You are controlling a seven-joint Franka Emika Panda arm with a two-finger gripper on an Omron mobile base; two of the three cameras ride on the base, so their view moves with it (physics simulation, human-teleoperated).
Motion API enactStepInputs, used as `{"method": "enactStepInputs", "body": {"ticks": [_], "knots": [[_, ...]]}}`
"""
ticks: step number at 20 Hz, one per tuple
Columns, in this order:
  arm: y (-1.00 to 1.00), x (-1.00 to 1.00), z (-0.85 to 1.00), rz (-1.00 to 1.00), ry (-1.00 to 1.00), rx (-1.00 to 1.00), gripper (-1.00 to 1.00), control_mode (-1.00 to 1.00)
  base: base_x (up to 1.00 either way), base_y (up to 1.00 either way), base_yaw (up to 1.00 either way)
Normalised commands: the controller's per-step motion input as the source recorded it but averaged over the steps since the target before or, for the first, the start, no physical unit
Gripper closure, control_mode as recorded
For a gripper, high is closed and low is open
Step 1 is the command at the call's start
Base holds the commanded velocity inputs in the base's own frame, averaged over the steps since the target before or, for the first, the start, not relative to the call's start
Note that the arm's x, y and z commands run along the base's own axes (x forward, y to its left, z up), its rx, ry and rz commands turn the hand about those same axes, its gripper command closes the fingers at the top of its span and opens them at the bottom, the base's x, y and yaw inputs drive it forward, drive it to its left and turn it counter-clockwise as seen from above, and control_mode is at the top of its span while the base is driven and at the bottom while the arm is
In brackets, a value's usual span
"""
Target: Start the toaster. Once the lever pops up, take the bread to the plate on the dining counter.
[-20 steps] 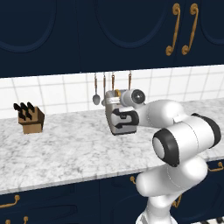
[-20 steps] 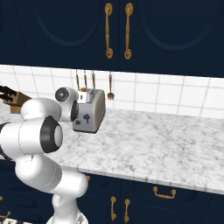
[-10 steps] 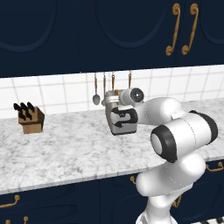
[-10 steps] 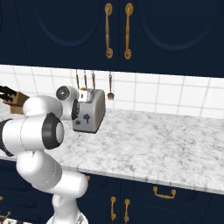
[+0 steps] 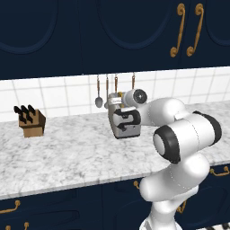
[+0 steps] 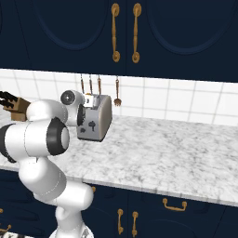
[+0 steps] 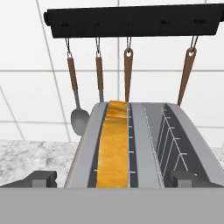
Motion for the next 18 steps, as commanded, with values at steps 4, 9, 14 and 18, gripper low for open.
{"method": "enactStepInputs", "body": {"ticks": [4, 9, 14, 18], "knots": [[0.0, 0.0, 0.0, 0.0, 0.0, 0.0, 1.0, -1.0, 0.0, 0.0, 0.0], [0.0, 0.0, 0.0, 0.0, 0.0, 0.0, 1.0, -1.0, 0.0, 0.0, 0.0], [0.0, 0.0, 0.0, 0.0, 0.0, 0.0, 1.0, -1.0, 0.0, 0.0, 0.0], [0.0, 0.0, 0.0, 0.0, 0.0, 0.0, 1.0, -1.0, 0.0, 0.0, 0.0]]}}
